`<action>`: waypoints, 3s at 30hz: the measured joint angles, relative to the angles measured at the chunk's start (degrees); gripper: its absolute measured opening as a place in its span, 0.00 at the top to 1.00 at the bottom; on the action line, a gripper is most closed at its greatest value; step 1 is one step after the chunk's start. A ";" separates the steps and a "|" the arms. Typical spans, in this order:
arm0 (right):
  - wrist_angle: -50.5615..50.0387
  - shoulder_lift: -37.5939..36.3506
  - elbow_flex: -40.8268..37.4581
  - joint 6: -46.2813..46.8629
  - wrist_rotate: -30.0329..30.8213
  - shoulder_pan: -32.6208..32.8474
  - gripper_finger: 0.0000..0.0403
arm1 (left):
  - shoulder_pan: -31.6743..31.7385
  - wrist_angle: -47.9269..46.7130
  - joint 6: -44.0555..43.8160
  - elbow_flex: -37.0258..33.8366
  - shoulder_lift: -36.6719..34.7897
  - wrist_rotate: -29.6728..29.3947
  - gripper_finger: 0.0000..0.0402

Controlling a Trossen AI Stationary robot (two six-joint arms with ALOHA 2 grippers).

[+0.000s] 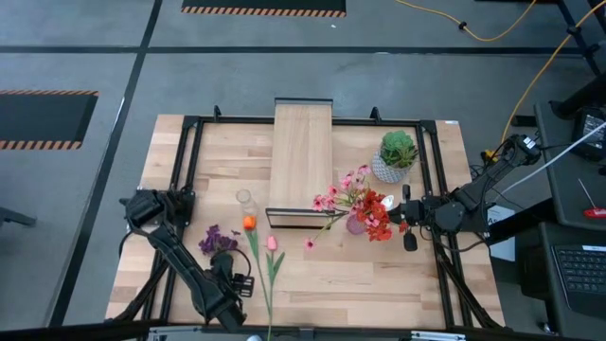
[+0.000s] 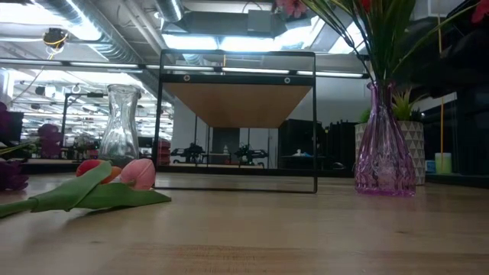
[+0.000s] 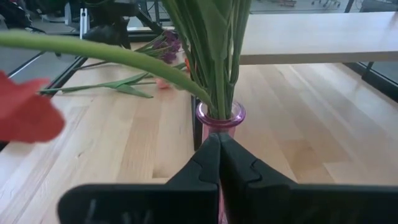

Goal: Pick and place flowers into a vace then onto a shelf
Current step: Put the purple flowers into the transparent vase

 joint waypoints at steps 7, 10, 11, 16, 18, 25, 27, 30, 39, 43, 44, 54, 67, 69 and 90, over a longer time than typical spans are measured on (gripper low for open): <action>0.03 0.00 0.00 0.15 0.00 0.00 1.00 | 0.02 -0.67 0.02 0.00 1.67 -0.01 0.44; 0.03 0.00 0.00 0.16 0.00 -0.01 1.00 | -0.07 -0.96 0.02 0.00 2.11 0.21 0.44; 0.04 0.00 0.00 0.17 0.00 0.00 1.00 | -0.16 -1.14 0.02 0.00 2.22 0.17 0.44; 0.04 0.00 0.00 0.17 0.02 -0.01 1.00 | 0.12 -2.77 0.76 -0.04 2.24 0.58 0.44; 0.04 0.00 0.00 0.24 0.00 0.00 1.00 | 0.53 -2.19 1.03 -0.88 2.20 2.92 0.44; 0.02 0.00 0.00 1.53 0.01 0.00 1.00 | 0.30 5.64 1.20 -6.35 1.65 1.22 0.45; 0.02 0.00 0.00 1.51 0.02 -0.01 1.00 | 0.26 6.06 1.05 -6.36 1.70 0.09 0.45; 0.09 0.00 0.00 1.52 0.02 -0.01 1.00 | 0.54 6.04 1.06 -6.32 1.52 1.30 0.45; 0.08 0.00 0.00 1.51 0.01 -0.01 1.00 | 0.65 6.93 2.32 -6.32 1.65 -0.03 0.61; 0.08 0.00 0.00 1.51 0.02 -0.01 1.00 | 0.49 7.47 3.02 -6.14 1.64 0.39 0.78; 0.09 0.00 0.00 1.51 0.01 -0.01 1.00 | 0.21 7.64 3.02 -6.14 1.39 0.47 0.83; 0.08 0.00 0.00 1.51 0.02 0.00 1.00 | -2.81 7.28 3.44 -6.47 -4.03 -5.47 0.97; 0.08 0.00 0.00 1.38 0.02 0.00 1.00 | -7.94 7.58 15.78 -6.32 -12.62 -17.97 0.97; 0.08 -0.02 0.00 1.36 0.02 -0.01 1.00 | -8.60 7.67 19.76 -6.32 -13.69 -20.01 0.97; 2.38 -0.02 0.02 1.27 1.28 -0.01 1.00 | -10.76 14.80 57.03 -6.32 -23.21 -45.38 0.97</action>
